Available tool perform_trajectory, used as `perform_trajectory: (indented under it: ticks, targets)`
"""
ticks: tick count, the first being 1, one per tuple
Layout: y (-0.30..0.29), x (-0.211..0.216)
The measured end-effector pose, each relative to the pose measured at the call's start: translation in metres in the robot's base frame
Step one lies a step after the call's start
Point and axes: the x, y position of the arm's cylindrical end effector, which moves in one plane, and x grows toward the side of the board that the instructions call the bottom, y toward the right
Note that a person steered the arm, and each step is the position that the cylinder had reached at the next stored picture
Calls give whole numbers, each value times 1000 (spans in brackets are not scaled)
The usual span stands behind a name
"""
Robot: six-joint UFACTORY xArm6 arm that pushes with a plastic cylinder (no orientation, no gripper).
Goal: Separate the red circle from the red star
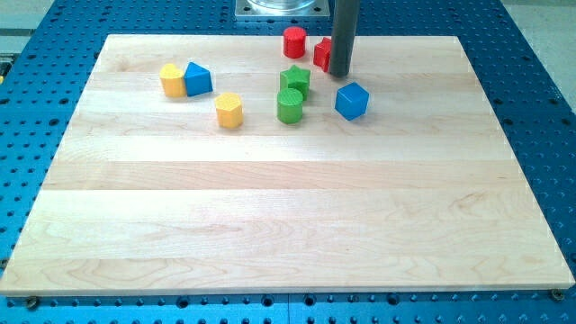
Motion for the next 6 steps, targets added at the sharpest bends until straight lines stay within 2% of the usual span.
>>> perform_trajectory:
  ticks: [1,2,4,6]
  targets:
    - [18,-26]
    - [-16,-26]
    - [1,-39]
    - [-48,-70]
